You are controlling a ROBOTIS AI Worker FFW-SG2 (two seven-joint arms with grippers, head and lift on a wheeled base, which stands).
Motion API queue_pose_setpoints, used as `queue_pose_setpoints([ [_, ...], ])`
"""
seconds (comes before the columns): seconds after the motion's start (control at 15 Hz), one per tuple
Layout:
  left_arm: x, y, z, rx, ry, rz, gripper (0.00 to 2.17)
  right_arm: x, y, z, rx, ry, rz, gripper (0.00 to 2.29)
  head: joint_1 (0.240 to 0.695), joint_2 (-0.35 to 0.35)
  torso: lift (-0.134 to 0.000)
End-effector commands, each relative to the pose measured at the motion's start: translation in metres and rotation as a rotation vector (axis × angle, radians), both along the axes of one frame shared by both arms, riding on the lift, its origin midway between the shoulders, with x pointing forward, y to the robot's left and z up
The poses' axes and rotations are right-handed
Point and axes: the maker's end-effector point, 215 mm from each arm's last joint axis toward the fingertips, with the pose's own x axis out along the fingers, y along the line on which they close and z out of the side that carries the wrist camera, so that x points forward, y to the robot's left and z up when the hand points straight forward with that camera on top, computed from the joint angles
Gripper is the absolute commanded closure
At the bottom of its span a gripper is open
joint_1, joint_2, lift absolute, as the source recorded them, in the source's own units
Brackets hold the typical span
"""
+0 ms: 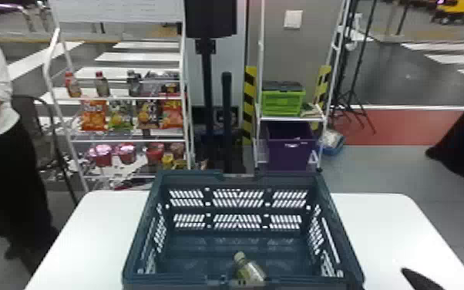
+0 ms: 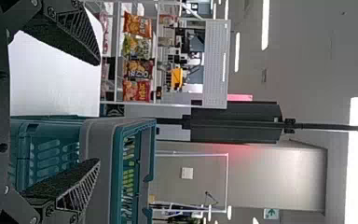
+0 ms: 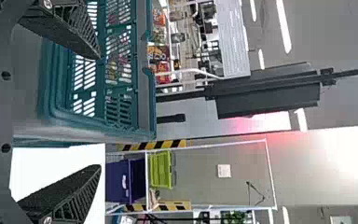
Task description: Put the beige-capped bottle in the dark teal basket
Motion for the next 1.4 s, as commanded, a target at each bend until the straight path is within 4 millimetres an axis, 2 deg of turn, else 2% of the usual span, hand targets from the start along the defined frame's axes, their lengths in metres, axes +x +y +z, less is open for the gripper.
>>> queue_pose_setpoints([
  [0.0,0.001,0.000,0.001,0.000,0.002,0.001,0.15,-0.019,-0.009,-0.011,0.004,-0.011,-0.023,0.06,0.499,0.000,0.000],
  [0.2,0.001,0.000,0.004,-0.001,-0.002,0.002,0.15,-0.041,-0.007,-0.022,0.017,-0.024,-0.017,0.07,0.499,0.000,0.000],
  [0.53,-0.003,-0.001,0.005,-0.001,-0.003,0.000,0.15,-0.066,-0.010,-0.023,0.022,-0.061,-0.019,0.07,0.499,0.000,0.000],
  [1.33,-0.007,-0.007,0.003,0.004,0.005,-0.014,0.15,-0.084,-0.013,-0.035,0.016,-0.031,-0.024,0.08,0.499,0.000,0.000],
])
